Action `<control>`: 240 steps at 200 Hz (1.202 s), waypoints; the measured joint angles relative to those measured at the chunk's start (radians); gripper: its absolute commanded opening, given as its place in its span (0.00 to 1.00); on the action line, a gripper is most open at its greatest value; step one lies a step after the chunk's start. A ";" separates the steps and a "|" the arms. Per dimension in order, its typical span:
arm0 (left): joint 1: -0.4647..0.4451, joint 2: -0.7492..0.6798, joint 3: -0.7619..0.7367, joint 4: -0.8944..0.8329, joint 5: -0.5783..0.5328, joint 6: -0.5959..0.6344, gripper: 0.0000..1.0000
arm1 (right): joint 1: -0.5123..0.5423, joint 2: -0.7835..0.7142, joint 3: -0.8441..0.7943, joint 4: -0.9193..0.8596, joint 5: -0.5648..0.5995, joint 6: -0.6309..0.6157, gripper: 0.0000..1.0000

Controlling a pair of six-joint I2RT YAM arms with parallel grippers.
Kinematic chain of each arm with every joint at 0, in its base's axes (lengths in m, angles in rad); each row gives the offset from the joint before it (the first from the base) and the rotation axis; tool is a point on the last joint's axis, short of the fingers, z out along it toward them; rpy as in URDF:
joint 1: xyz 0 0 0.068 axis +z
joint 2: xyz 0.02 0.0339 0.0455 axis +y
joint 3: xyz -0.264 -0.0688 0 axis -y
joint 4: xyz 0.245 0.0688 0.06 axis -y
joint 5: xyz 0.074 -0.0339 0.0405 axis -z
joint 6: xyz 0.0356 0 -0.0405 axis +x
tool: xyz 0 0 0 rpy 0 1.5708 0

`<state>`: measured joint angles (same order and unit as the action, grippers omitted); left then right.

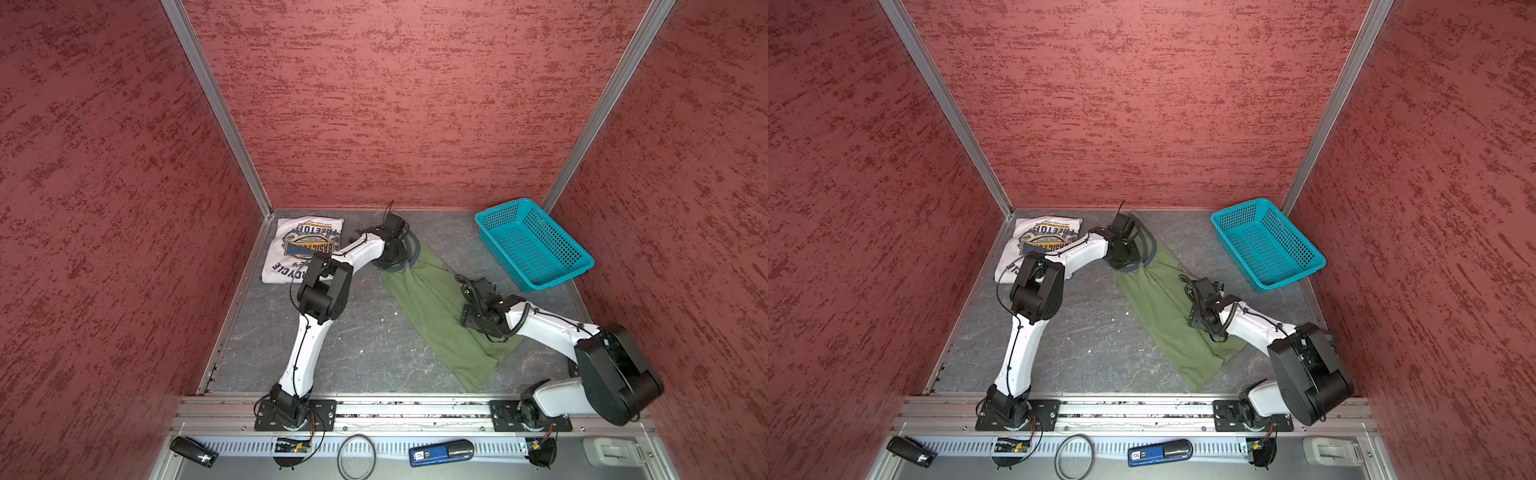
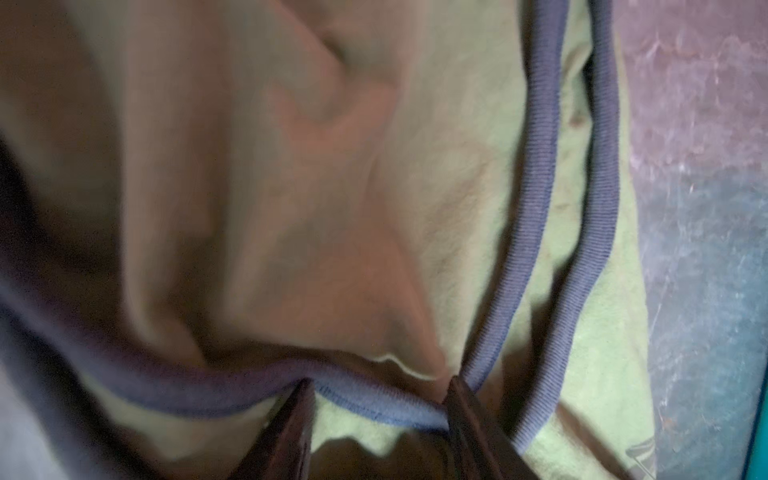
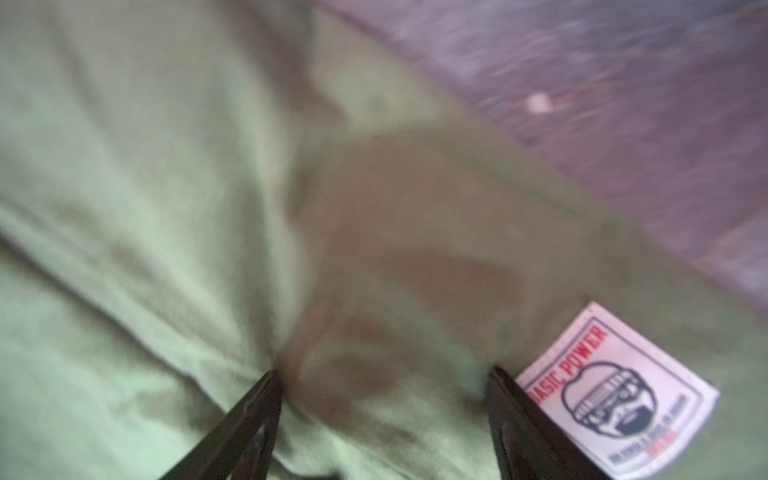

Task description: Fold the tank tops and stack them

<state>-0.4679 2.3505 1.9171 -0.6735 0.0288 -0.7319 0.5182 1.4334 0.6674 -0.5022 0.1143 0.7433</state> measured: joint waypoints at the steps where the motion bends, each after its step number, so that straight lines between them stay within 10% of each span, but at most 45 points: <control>1: 0.001 0.002 0.004 -0.001 0.000 0.001 0.53 | 0.003 0.000 0.000 0.001 0.000 0.001 0.78; 91: 0.122 0.043 0.154 -0.163 -0.012 0.098 0.62 | 0.317 0.076 0.098 0.045 -0.124 0.140 0.78; 161: 0.289 0.167 0.560 -0.196 -0.040 0.092 0.66 | 0.360 0.103 0.125 0.052 -0.148 0.172 0.77; 240: 0.304 0.332 0.603 -0.113 0.037 0.013 0.59 | 0.376 0.104 0.122 0.064 -0.147 0.196 0.77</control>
<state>-0.1642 2.6823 2.5198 -0.7864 0.0658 -0.7185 0.8944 1.5372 0.7895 -0.4385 -0.0330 0.9390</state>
